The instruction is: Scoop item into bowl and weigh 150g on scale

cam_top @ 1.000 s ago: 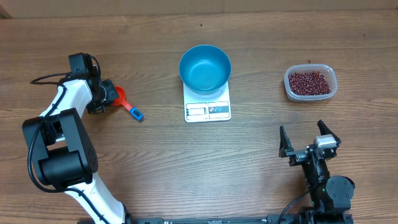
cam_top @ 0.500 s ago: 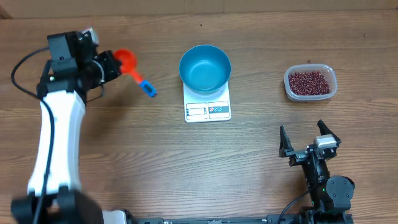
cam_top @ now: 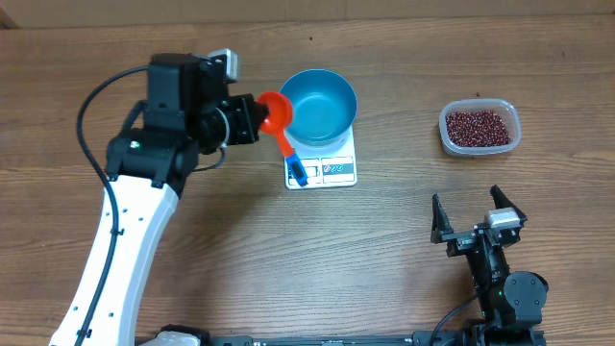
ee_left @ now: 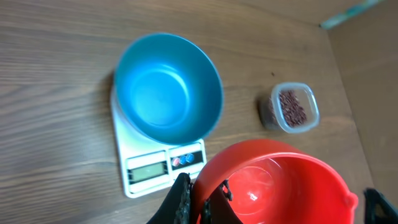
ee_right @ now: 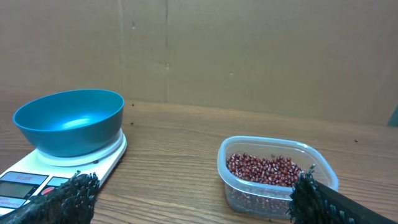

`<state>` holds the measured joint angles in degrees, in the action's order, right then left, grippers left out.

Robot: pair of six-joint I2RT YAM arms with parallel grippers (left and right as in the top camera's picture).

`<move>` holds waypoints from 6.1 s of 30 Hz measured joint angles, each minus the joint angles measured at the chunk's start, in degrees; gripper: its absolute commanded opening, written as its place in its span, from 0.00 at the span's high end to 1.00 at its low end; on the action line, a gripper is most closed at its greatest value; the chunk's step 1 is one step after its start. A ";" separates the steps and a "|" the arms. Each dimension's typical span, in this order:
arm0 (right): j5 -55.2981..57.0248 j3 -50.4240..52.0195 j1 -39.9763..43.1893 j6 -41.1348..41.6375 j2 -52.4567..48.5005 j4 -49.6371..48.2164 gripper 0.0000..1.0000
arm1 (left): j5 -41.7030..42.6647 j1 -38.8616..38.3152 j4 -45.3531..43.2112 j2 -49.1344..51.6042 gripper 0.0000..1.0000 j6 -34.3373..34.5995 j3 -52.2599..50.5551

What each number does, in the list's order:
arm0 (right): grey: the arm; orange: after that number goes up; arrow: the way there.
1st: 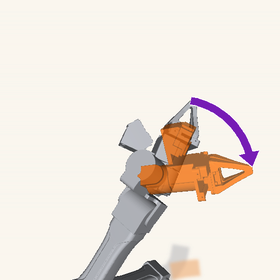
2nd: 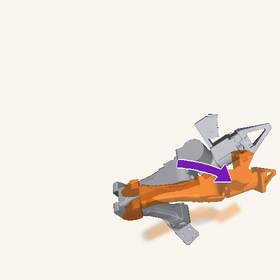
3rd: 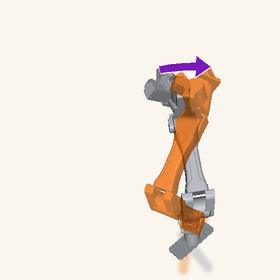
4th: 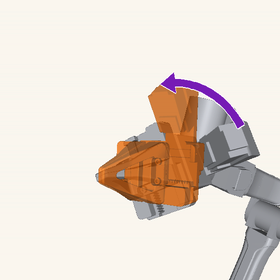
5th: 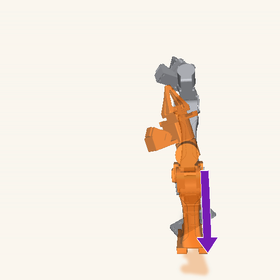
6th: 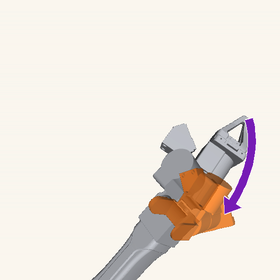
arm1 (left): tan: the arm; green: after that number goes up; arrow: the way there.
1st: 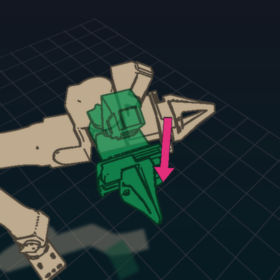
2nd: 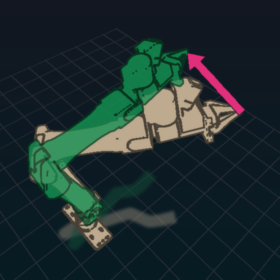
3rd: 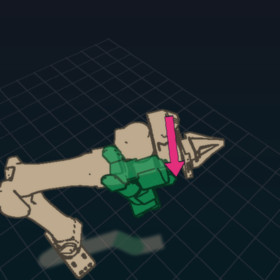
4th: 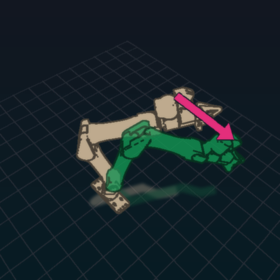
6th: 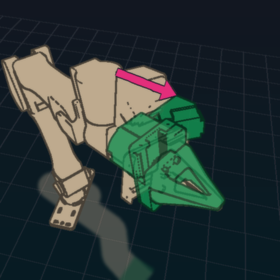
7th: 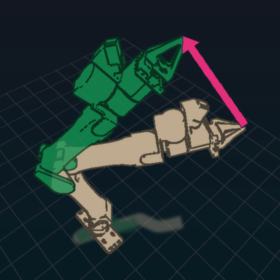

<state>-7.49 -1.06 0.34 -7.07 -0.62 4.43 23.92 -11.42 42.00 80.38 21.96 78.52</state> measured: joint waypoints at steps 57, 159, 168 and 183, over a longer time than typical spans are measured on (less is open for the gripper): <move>-30.91 -42.97 -21.84 46.36 -71.08 -11.56 0.51 | -11.50 -7.61 0.48 10.29 0.96 40.57 -0.04; 1.53 -68.02 4.94 17.14 -63.93 58.16 0.96 | -9.62 -19.52 17.73 11.56 0.82 -16.09 18.36; 2.56 -68.02 4.94 16.24 -67.06 58.40 0.96 | -16.17 -25.92 13.14 16.44 0.96 -14.91 6.71; 1.73 -68.04 4.94 16.24 -67.52 58.21 0.96 | -25.16 -26.10 -9.31 16.68 0.96 -13.11 -10.14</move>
<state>-5.76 -69.10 5.28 9.17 -68.14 62.63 -1.23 -37.52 32.69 97.06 8.84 68.38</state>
